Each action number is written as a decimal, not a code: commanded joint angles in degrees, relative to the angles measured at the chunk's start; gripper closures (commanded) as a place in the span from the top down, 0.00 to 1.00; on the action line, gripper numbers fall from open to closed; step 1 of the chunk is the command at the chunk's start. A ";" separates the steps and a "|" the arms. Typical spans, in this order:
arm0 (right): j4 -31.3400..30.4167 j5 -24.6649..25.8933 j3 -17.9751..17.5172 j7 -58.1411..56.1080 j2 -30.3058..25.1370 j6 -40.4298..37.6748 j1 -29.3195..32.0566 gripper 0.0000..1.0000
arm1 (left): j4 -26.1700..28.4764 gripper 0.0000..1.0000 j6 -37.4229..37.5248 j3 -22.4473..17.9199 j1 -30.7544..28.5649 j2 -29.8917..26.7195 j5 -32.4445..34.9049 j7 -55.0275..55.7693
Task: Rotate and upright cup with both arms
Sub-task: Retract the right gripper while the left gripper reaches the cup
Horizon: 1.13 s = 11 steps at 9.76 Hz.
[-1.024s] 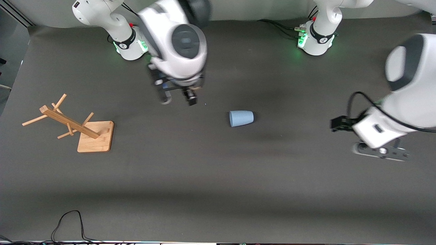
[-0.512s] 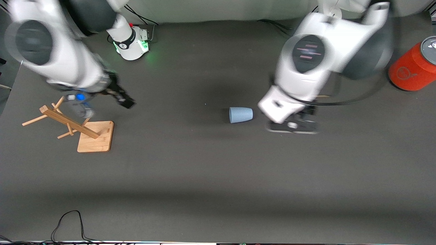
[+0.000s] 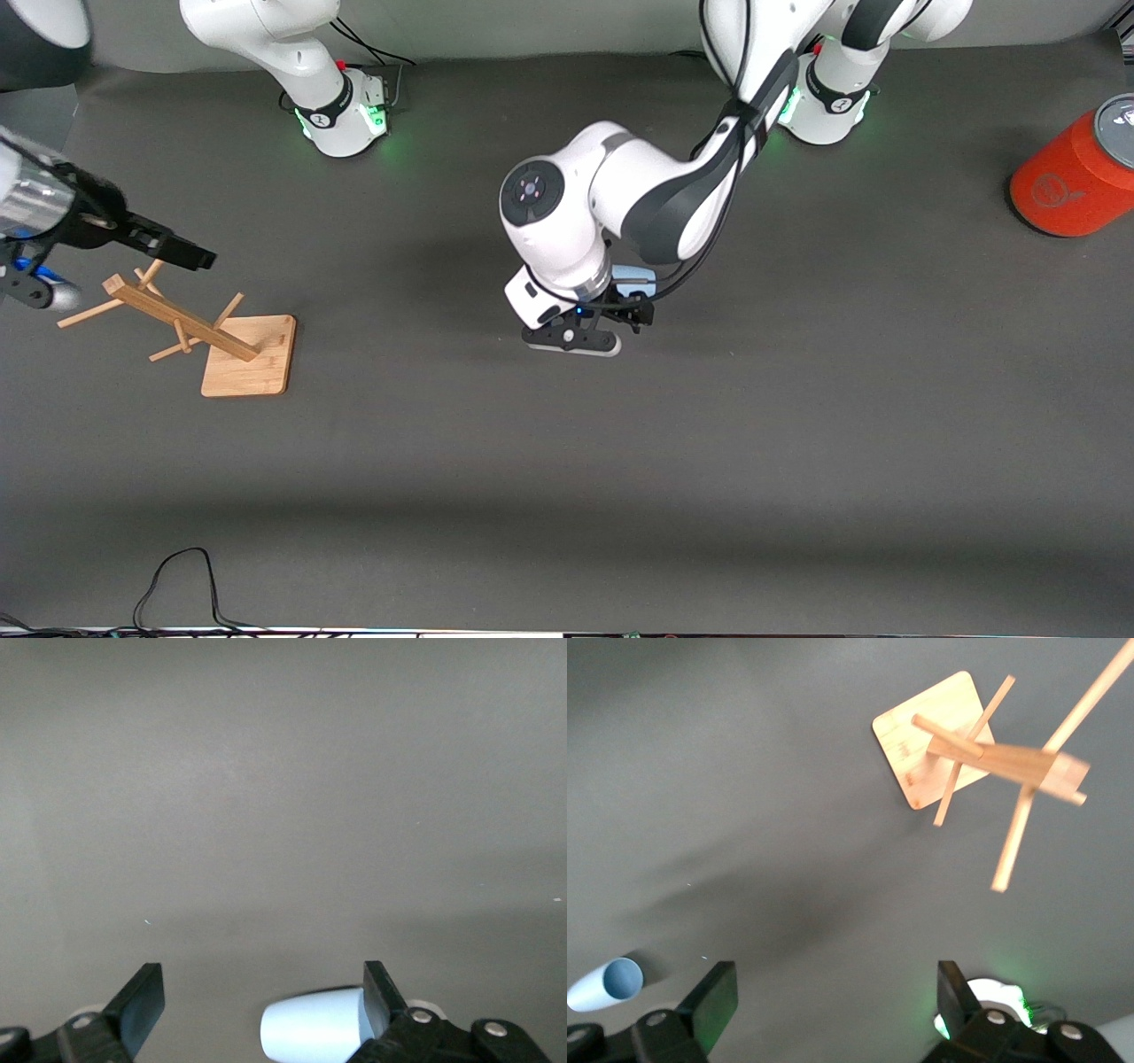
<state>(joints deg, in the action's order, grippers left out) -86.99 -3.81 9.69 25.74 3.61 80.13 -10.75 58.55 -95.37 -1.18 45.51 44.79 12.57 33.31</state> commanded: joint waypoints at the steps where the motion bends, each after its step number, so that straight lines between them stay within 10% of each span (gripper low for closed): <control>1: -2.74 0.30 -2.92 -10.75 -1.94 4.14 4.23 1.00 | 2.94 1.00 0.71 -1.02 4.83 1.79 8.13 -1.93; 11: -3.97 2.58 -4.47 -29.08 -1.41 11.63 9.39 1.00 | 9.22 0.99 1.85 -0.76 8.02 5.22 6.18 -6.32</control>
<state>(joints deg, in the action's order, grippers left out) -89.95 -1.81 8.23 -1.75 3.32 91.09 -4.97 68.84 -93.13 -1.25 53.55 50.01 21.56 28.75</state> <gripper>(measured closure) 0.000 0.004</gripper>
